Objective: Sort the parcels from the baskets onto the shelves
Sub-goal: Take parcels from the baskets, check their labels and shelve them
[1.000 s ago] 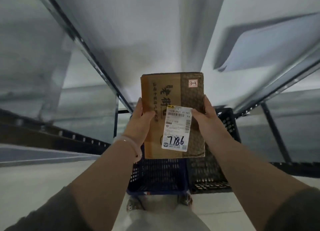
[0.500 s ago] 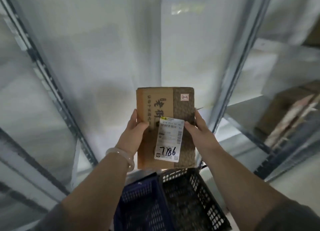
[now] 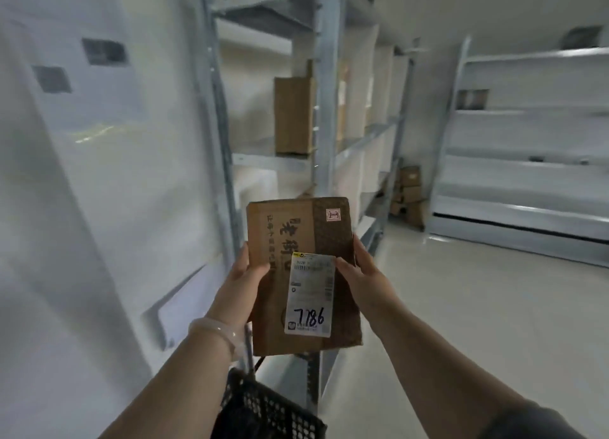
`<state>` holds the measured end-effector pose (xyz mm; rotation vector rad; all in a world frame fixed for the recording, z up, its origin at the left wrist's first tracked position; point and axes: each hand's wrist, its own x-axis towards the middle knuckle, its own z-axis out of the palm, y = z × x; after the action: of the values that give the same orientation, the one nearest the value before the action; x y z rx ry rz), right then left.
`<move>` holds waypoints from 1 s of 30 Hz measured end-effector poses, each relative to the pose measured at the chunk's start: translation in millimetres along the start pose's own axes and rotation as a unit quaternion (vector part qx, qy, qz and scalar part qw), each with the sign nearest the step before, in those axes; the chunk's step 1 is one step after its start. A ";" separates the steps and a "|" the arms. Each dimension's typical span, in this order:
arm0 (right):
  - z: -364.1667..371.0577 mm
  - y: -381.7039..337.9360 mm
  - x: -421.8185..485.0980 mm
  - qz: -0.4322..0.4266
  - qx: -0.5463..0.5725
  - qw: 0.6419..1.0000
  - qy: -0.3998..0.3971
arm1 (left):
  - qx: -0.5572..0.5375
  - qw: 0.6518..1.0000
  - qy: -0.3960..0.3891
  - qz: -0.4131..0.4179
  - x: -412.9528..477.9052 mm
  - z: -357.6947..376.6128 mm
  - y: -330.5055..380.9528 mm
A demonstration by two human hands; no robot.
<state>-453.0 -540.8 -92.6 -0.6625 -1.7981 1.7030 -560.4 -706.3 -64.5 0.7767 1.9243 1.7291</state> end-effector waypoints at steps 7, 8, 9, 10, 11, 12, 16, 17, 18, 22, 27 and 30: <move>-124.3 -26.5 8.4 -0.065 0.034 0.995 0.071 | 0.021 0.995 -0.076 0.067 44.1 112.6 44.9; -143.6 -29.1 11.7 -0.074 0.044 0.994 0.073 | 0.021 0.994 -0.081 0.074 52.7 131.8 49.2; -163.7 -31.0 15.4 -0.080 0.050 0.993 0.074 | 0.021 0.993 -0.086 0.079 59.7 151.7 53.8; -184.7 -33.1 20.1 -0.081 0.052 0.993 0.074 | 0.015 0.992 -0.094 0.079 68.1 172.5 57.4; -207.1 -34.1 25.9 -0.083 0.053 0.992 0.075 | 0.005 0.991 -0.108 0.083 75.8 194.7 61.6; -230.1 -34.9 32.1 -0.083 0.054 0.992 0.082 | -0.002 0.989 -0.120 0.086 83.1 217.2 65.0; -324.3 -41.5 56.6 -0.094 0.048 0.988 0.109 | -0.023 0.984 -0.145 0.097 109.4 312.8 81.4; -347.6 -42.7 63.1 -0.098 0.045 0.988 0.113 | -0.033 0.983 -0.152 0.098 116.5 335.8 84.5; -368.9 -44.1 69.1 -0.101 0.043 0.987 0.116 | -0.037 0.981 -0.159 0.101 123.8 358.0 87.3; -441.8 -38.4 98.9 -0.099 0.033 0.985 0.137 | -0.023 0.977 -0.182 0.106 159.7 432.3 91.2; -497.5 -20.7 148.1 -0.094 0.043 0.983 0.151 | -0.024 0.975 -0.193 0.105 212.1 495.7 86.2; -522.4 -7.2 190.0 -0.093 0.045 0.982 0.155 | -0.019 0.974 -0.202 0.105 254.2 523.1 82.3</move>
<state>-223.6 -35.5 -58.5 -0.6585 -1.5074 1.4575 -398.5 -142.4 -35.9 1.2466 1.5757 1.5653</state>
